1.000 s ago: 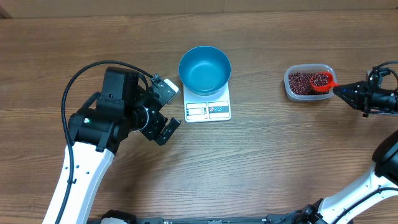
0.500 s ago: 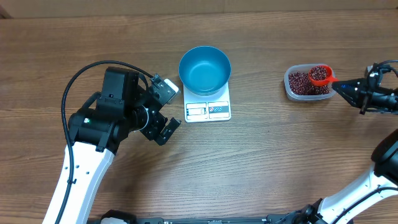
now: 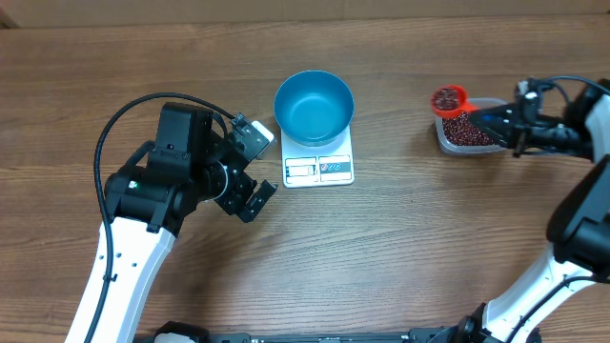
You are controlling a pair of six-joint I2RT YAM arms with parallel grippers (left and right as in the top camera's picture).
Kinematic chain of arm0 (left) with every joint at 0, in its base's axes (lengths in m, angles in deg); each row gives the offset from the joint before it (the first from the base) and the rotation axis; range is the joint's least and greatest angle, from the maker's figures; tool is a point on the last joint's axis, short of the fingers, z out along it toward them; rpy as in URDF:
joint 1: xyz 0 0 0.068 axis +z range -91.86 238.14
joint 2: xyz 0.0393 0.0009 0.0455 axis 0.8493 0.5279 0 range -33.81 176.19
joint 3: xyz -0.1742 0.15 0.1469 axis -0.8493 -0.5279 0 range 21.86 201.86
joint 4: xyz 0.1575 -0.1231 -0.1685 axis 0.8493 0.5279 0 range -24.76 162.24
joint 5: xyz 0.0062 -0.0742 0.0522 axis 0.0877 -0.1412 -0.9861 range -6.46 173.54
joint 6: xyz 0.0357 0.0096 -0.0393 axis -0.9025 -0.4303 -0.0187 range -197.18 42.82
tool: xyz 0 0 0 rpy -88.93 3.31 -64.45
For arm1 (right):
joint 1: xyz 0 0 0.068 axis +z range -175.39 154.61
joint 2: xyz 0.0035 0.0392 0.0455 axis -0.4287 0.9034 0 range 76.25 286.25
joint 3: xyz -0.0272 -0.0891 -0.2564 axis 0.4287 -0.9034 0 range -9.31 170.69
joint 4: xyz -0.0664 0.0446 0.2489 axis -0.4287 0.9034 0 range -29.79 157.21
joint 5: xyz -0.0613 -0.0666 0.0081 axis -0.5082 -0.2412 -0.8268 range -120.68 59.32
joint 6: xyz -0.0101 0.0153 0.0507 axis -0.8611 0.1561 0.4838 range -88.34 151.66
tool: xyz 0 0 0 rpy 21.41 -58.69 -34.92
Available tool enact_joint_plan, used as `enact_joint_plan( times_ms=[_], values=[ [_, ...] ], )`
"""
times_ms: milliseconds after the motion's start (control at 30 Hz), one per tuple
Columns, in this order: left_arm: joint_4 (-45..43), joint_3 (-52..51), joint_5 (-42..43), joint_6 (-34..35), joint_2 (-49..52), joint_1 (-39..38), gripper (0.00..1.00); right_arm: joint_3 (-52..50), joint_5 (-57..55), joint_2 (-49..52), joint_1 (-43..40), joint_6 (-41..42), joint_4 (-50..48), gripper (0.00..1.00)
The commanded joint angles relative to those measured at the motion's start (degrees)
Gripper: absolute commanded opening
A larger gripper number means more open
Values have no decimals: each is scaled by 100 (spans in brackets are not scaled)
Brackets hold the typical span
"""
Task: Scoop item into bowl and weigh 150g on scale
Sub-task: 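Lift the filled scoop and carry it left toward the blue bowl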
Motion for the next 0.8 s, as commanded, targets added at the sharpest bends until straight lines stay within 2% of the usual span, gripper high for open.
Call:
enact_joint_plan(
  times_ms=[0,567,767],
  values=[
    [-17,151,4,-4,17,31,100,-24,431,9,409,-131,-39,4],
    [-17,151,4,-4,17,31,100,-22,1115,9,1980,-31,-503,4],
    [-17,151,7,-4,17,31,100,-22,1115,7,2260,678,-1226,4]
  ],
)
